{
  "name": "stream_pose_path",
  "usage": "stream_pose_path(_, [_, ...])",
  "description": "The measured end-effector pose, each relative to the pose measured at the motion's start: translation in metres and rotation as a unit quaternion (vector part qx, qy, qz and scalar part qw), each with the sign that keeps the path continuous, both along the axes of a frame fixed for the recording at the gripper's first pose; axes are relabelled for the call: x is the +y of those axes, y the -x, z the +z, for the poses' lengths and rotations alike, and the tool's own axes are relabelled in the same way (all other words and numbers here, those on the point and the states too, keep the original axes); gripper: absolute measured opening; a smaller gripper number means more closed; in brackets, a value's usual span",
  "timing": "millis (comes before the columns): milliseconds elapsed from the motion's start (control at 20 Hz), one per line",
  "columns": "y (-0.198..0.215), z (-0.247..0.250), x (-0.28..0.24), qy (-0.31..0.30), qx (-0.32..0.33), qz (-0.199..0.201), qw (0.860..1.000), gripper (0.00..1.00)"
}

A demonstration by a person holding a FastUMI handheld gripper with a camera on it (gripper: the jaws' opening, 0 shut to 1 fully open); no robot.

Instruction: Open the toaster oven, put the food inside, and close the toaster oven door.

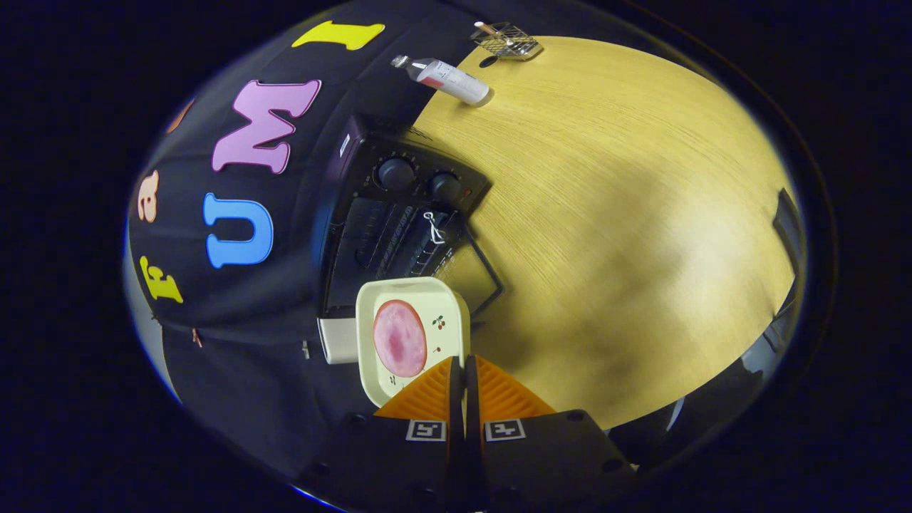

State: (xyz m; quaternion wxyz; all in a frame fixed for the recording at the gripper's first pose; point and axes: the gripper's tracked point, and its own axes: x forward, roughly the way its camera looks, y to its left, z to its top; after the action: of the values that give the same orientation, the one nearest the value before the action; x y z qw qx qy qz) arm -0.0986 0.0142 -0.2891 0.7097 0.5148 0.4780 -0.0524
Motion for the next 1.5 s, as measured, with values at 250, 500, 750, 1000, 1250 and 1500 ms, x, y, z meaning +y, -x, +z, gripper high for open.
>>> stream_pose_path(250, [-0.034, -0.012, 0.046, 0.000, 0.009, -0.083, 0.997, 0.05])
stream_pose_path(500, [-0.079, -0.030, 0.067, 0.004, 0.034, -0.184, 0.982, 0.06])
stream_pose_path(750, [-0.119, -0.043, 0.075, 0.005, 0.057, -0.265, 0.963, 0.06])
stream_pose_path(1000, [-0.142, -0.052, 0.076, 0.004, 0.064, -0.316, 0.947, 0.06])
stream_pose_path(1250, [-0.152, -0.059, 0.088, -0.012, 0.076, -0.343, 0.936, 0.06])
stream_pose_path(1500, [-0.157, -0.056, 0.096, -0.033, 0.067, -0.335, 0.939, 0.14])
